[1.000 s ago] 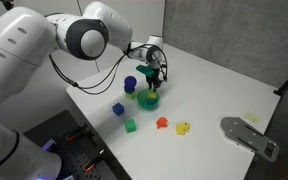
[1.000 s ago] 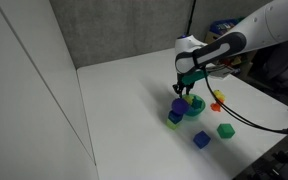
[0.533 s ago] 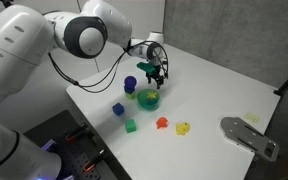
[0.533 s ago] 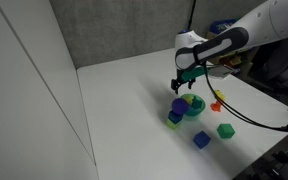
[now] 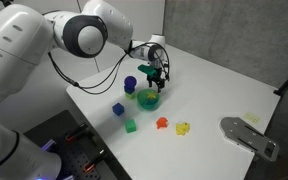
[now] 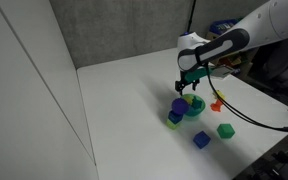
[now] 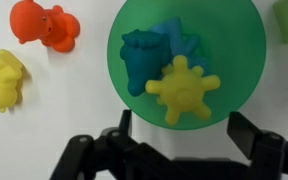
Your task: Pick up the yellow toy from the green bowl and put it on the table
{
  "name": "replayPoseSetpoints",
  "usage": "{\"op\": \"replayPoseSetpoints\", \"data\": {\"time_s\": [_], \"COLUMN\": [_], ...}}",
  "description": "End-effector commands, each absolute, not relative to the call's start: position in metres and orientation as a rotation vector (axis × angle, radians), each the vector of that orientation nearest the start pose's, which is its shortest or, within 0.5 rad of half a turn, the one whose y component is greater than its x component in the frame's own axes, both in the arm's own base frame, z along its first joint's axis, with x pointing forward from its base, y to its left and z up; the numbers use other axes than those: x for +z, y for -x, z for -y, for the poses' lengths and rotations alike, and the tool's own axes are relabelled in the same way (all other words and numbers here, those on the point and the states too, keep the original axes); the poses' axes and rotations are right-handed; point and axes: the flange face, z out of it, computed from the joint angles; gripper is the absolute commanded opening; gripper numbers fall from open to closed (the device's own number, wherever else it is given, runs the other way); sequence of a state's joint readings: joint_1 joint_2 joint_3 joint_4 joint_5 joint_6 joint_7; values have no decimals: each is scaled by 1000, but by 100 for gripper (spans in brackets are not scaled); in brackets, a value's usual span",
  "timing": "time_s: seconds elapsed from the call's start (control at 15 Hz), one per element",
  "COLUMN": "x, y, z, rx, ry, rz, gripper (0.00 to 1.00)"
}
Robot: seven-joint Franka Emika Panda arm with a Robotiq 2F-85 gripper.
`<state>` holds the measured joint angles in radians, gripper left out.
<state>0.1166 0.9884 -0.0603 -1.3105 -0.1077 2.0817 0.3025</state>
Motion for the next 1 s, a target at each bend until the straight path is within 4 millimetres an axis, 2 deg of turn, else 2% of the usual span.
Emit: {"op": "replayPoseSetpoints", "data": {"time_s": [0.0, 0.07, 0.33, 0.4, 0.53, 0.6, 0.73, 0.93], "x": [122, 122, 121, 121, 121, 121, 119, 119], "y": [-703, -702, -698, -697, -696, -695, -695, -694], "z": [-41, -41, -42, -42, -43, -44, -45, -48], "rx": [378, 382, 397, 398, 398, 404, 409, 420], "ry": [3294, 3295, 3294, 3295, 3299, 3301, 3300, 3299], "rz": [-251, -250, -242, -242, -238, -238, -235, -234], "gripper": [74, 71, 73, 65, 59, 40, 34, 9]}}
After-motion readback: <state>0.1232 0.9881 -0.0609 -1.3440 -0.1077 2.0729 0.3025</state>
